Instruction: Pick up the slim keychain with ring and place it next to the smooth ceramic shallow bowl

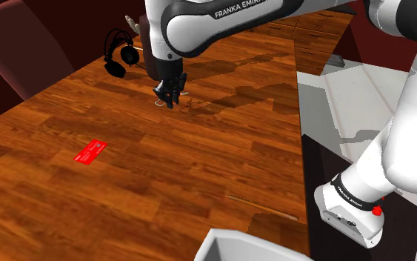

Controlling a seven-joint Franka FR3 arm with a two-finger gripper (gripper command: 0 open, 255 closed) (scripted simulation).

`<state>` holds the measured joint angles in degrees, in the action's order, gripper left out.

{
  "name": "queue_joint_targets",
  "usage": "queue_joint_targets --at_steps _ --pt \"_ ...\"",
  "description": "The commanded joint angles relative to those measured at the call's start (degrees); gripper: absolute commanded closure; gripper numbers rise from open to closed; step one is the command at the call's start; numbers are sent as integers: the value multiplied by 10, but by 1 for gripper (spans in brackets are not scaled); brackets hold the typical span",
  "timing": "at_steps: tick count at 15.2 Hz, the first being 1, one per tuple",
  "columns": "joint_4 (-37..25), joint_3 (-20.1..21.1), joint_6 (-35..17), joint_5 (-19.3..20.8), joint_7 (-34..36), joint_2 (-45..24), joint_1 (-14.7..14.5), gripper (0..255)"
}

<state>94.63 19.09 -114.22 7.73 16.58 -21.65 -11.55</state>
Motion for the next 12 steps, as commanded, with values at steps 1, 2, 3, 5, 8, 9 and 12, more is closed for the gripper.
queue_joint_targets --at_steps 1,2,3,5,8,9,12 --pt "-7 1 13 -2 -1 6 0 255" --pt "-12 1 19 -3 -2 8 0 255" --pt "-17 2 26 -4 -2 10 0 255" --pt "-27 3 40 -6 -4 13 0 255" --pt "-44 4 61 -8 -5 18 0 255" --pt "-50 4 68 -9 -6 19 0 255" --pt "-69 5 90 -10 -7 22 -1 255"
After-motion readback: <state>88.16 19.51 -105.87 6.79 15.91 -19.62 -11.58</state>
